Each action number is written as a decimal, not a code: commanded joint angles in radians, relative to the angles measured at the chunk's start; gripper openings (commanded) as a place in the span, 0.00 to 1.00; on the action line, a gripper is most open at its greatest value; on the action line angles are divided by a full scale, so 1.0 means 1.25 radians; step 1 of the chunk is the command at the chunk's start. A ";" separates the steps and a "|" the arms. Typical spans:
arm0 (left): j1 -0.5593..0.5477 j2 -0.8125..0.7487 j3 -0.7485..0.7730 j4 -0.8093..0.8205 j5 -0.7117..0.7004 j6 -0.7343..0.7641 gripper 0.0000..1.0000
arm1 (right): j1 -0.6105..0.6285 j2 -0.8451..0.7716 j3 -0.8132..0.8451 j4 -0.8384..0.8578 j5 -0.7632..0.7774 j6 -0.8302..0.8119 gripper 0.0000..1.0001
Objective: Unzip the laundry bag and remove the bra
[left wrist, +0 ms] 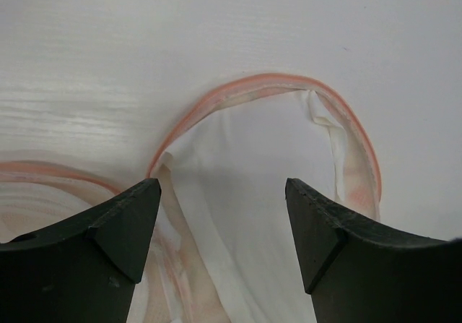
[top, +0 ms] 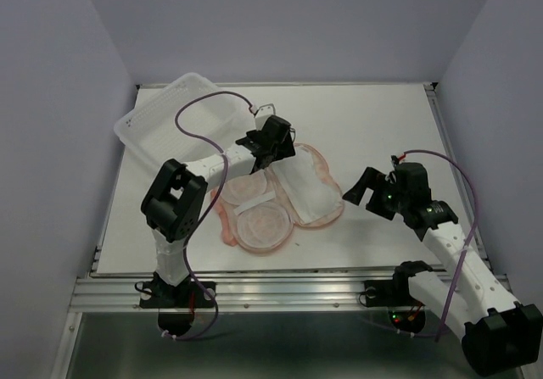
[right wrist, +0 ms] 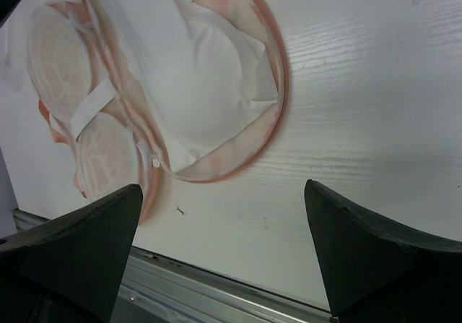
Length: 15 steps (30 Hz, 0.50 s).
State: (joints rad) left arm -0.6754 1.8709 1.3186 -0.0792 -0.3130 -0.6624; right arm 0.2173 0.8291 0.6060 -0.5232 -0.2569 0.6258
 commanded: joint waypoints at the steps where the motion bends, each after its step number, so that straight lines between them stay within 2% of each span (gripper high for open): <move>1: 0.024 0.014 0.050 -0.014 -0.047 0.094 0.80 | 0.002 -0.008 0.001 0.027 -0.013 -0.006 1.00; 11: 0.033 0.086 0.093 -0.034 -0.021 0.167 0.69 | 0.002 0.017 0.005 0.027 -0.017 -0.001 1.00; 15: 0.033 0.100 0.105 -0.032 -0.007 0.178 0.60 | 0.002 0.020 0.004 0.028 -0.014 0.004 1.00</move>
State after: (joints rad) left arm -0.6327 2.0052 1.3911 -0.1158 -0.3218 -0.4854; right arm 0.2173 0.8536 0.6056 -0.5232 -0.2695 0.6258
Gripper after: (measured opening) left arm 0.627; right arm 0.998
